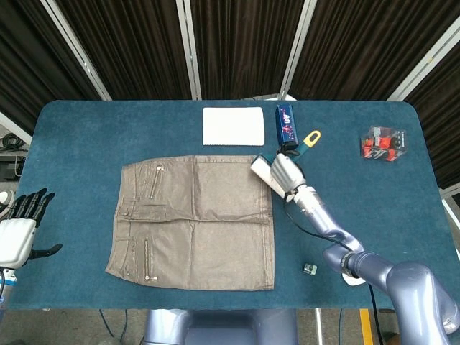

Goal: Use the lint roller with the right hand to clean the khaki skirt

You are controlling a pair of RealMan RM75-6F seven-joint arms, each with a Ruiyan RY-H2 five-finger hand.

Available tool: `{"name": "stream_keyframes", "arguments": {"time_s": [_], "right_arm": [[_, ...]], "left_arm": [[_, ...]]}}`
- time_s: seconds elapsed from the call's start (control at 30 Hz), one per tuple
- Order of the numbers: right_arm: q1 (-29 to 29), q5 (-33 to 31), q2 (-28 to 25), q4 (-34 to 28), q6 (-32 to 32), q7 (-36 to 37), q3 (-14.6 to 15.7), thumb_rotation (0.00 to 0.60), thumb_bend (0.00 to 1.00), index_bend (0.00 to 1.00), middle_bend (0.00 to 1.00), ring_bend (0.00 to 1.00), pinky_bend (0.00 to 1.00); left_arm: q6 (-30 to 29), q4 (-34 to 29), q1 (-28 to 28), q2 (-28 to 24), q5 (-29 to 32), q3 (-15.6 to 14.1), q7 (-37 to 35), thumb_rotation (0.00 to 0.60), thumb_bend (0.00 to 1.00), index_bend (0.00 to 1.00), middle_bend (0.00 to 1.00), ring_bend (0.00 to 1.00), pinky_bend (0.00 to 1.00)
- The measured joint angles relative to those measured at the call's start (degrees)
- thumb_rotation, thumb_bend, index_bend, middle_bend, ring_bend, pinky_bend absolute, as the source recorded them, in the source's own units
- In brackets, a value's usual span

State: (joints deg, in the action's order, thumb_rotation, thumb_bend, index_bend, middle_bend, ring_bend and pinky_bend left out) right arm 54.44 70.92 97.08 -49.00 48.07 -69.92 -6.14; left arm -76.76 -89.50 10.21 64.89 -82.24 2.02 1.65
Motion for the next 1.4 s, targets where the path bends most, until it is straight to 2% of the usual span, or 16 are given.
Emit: {"name": "stream_keyframes", "arguments": {"time_s": [0.17, 0.23, 0.3, 0.33, 0.4, 0.5, 0.77, 0.87, 1.03, 1.13, 1.2, 1.3, 1.4], "right_arm": [[-1.45, -4.57, -0.25, 1.0, -1.39, -0.25, -1.17, 0.6, 0.62, 0.56, 0.62, 0.55, 0.39], [-2.04, -6.29, -0.17, 1.76, -1.97, -0.48, -1.41, 0.6, 0.53, 0.49, 0.58, 0.51, 0.39], [-2.5, -7.84, 0.05, 2.55, -2.5, -0.77, -1.6, 0.6, 0.31, 0.32, 0.53, 0.48, 0.39], [-2.66, -8.53, 0.14, 2.8, -2.73, -0.92, -1.7, 0.6, 0.25, 0.29, 0.52, 0.47, 0.4], [-2.94, -10.19, 0.28, 3.13, -3.11, -1.27, -2.04, 0.6, 0.14, 0.25, 0.51, 0.47, 0.4], [-3.18, -11.96, 0.05, 2.82, -3.0, -1.81, -2.52, 0.6, 0.08, 0.25, 0.5, 0.46, 0.4], [-3.79, -12.56, -3.03, -2.48, -0.59, -1.56, -2.72, 0.6, 0.08, 0.23, 0.5, 0.46, 0.4], [-4.58, -12.7, -4.98, -6.27, 1.32, -0.32, -3.16, 0.6, 0.07, 0.23, 0.47, 0.44, 0.4], [-7.1, -12.3, -10.93, -16.79, 5.81, 3.12, -3.81, 0.6, 0.05, 0.23, 0.43, 0.39, 0.38], [-9.61, -10.56, -16.12, -24.74, 9.35, 7.01, -3.71, 0.6, 0.02, 0.2, 0.37, 0.32, 0.32], [-11.78, -8.32, -19.73, -30.02, 12.07, 11.33, -3.35, 0.6, 0.0, 0.15, 0.27, 0.23, 0.27], [-15.16, -4.2, -23.81, -34.73, 16.02, 19.3, -2.45, 0.6, 0.0, 0.08, 0.16, 0.09, 0.19], [-19.09, 0.57, -27.51, -38.08, 20.4, 28.44, -1.0, 0.6, 0.0, 0.04, 0.1, 0.03, 0.14]], "left_arm": [[-0.37, -0.3, -0.12, -0.06, -0.51, -0.22, 0.18, 0.6, 0.0, 0.0, 0.0, 0.0, 0.0], [-0.52, -0.44, -0.18, -0.08, -0.64, -0.27, 0.22, 0.6, 0.0, 0.0, 0.0, 0.0, 0.0], [-0.68, -0.55, -0.24, -0.12, -0.71, -0.29, 0.26, 0.6, 0.0, 0.0, 0.0, 0.0, 0.0], [-0.75, -0.61, -0.26, -0.14, -0.75, -0.3, 0.29, 0.6, 0.0, 0.0, 0.0, 0.0, 0.0], [-0.81, -0.73, -0.3, -0.17, -0.81, -0.33, 0.33, 0.6, 0.0, 0.0, 0.0, 0.0, 0.0], [-0.73, -0.77, -0.26, -0.18, -0.82, -0.35, 0.35, 0.6, 0.0, 0.0, 0.0, 0.0, 0.0], [-1.16, -1.42, -0.35, -0.65, -1.54, -0.51, -0.09, 0.6, 0.0, 0.0, 0.0, 0.0, 0.0], [-1.74, -1.84, -0.51, -0.96, -2.21, -0.64, -0.37, 0.6, 0.0, 0.0, 0.0, 0.0, 0.0], [-2.88, -2.38, -0.83, -1.47, -3.65, -0.96, -0.8, 0.6, 0.0, 0.0, 0.0, 0.0, 0.0], [-4.01, -2.55, -1.18, -1.83, -4.68, -1.16, -1.38, 0.6, 0.0, 0.0, 0.0, 0.0, 0.0], [-4.82, -2.56, -1.41, -2.02, -5.31, -1.22, -1.76, 0.6, 0.0, 0.0, 0.0, 0.0, 0.0], [-5.94, -2.55, -1.79, -2.22, -6.24, -1.37, -2.33, 0.6, 0.0, 0.0, 0.0, 0.0, 0.0], [-6.91, -2.67, -2.15, -2.49, -7.42, -1.7, -2.91, 0.6, 0.0, 0.0, 0.0, 0.0, 0.0]]}}
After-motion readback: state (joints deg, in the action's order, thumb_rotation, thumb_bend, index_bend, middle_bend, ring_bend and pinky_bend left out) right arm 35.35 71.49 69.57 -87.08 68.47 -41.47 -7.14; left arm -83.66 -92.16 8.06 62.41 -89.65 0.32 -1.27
